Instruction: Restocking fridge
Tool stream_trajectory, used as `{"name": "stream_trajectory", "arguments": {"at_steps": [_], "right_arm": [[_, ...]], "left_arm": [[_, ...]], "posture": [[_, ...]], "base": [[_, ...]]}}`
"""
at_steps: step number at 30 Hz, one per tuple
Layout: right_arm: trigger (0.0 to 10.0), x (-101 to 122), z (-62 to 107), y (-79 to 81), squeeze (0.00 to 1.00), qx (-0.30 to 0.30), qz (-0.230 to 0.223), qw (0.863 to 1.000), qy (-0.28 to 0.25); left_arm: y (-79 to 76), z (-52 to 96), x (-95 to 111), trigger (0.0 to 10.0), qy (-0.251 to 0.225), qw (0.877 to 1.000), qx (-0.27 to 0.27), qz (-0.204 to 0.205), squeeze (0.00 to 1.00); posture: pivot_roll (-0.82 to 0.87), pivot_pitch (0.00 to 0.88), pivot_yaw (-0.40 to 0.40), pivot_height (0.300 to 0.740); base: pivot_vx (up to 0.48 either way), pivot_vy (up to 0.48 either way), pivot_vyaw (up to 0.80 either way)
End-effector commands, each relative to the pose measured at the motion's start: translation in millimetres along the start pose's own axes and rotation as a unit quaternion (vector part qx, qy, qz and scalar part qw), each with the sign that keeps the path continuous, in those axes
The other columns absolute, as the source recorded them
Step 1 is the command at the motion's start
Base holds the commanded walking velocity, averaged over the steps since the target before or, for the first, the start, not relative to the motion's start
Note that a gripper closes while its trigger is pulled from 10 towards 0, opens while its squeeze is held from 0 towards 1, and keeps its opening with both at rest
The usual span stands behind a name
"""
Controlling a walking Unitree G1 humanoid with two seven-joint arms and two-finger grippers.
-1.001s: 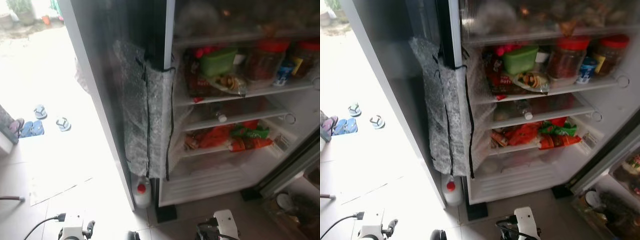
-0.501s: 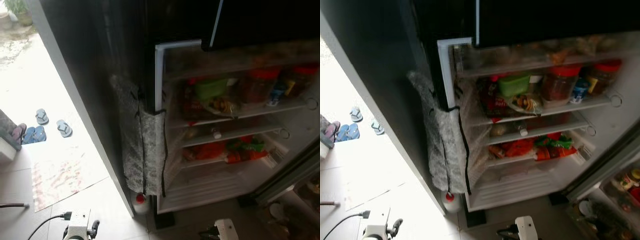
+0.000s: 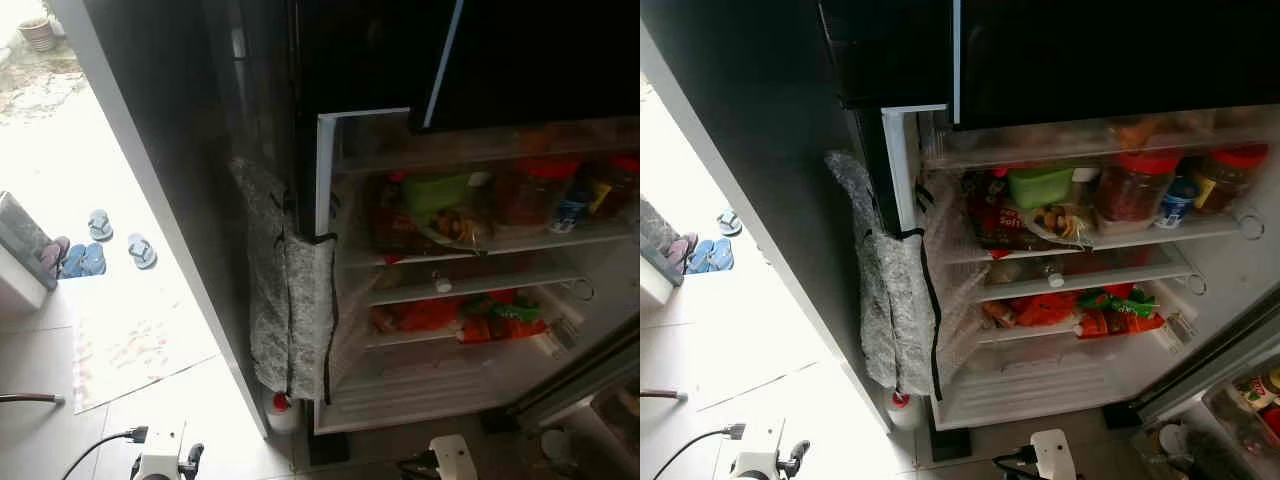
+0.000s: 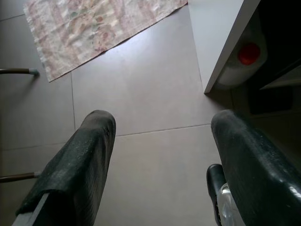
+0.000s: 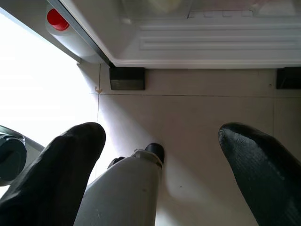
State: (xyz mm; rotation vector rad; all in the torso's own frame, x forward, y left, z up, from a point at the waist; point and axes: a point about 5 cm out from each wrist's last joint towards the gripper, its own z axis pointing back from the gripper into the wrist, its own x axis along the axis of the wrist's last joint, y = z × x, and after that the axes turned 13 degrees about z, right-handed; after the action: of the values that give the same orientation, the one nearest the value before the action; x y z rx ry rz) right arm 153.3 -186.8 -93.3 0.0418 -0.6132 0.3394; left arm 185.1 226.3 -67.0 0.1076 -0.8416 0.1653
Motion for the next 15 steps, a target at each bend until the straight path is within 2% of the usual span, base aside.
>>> {"name": "stream_trajectory", "arguments": {"at_steps": [1,15], "right_arm": [[10.0,-2.5,0.3,2.6,0.00,0.003,-0.009,1.000,0.001],[10.0,-3.8,0.8,3.0,0.00,0.001,-0.008,1.000,0.002]], "left_arm": [[3.9,2.4,-7.2,10.0,0.014,1.000,0.003,-0.003,0.00],[11.4,5.8,-17.1,10.0,0.036,0.999,0.009,-0.004,0.00]], "posture": [[-0.02,0.020,0.019,0.740],[-0.02,0.024,0.022,0.740]], "base": [[0.000,0.307,0.00],[0.000,0.312,0.00]]}}
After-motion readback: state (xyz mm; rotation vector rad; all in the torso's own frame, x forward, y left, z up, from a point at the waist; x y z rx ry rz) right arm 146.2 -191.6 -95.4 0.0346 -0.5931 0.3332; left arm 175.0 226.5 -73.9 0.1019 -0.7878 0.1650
